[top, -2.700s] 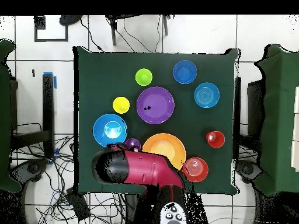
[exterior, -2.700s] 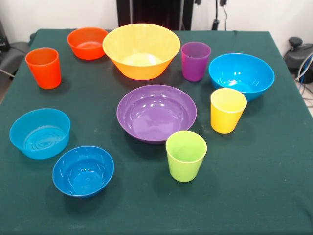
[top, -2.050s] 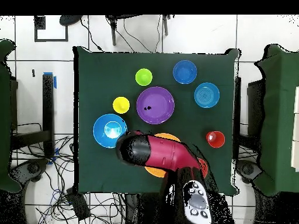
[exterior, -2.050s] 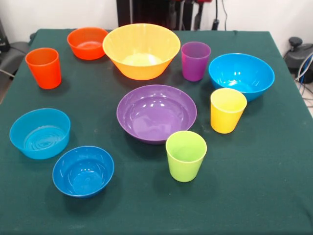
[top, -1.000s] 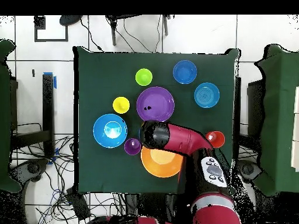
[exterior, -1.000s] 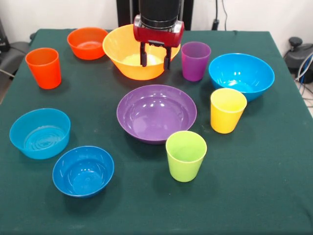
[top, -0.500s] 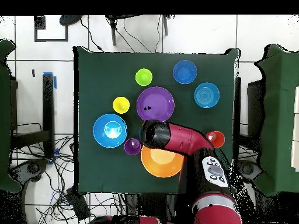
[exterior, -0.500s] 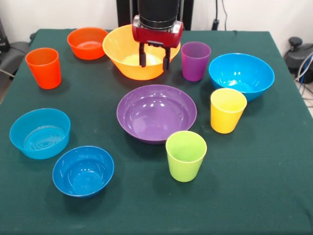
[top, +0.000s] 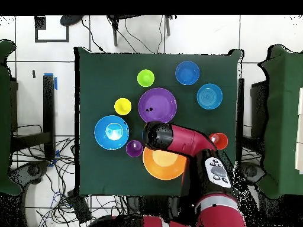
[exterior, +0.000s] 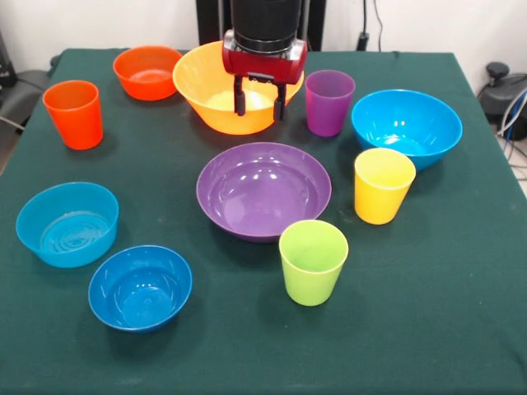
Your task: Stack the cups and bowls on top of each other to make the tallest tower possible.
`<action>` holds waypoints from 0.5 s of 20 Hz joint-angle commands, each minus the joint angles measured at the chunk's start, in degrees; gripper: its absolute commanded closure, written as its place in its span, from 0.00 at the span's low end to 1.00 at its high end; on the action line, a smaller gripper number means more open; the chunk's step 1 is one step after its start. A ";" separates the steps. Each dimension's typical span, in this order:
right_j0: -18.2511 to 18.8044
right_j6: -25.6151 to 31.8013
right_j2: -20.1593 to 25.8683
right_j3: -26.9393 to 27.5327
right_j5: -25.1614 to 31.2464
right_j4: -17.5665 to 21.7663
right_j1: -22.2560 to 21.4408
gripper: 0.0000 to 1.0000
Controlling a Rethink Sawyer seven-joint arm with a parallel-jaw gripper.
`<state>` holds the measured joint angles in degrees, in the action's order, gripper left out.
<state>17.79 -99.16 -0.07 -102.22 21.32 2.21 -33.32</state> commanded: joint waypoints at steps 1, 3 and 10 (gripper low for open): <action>1.73 -1.97 4.56 2.30 -2.71 3.26 0.58 0.00; 1.68 -2.03 4.65 1.91 -2.35 3.17 0.03 0.00; 0.81 -2.59 4.18 0.98 -1.20 3.01 -1.86 0.00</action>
<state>18.74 -99.16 0.03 -102.23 21.32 2.21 -33.61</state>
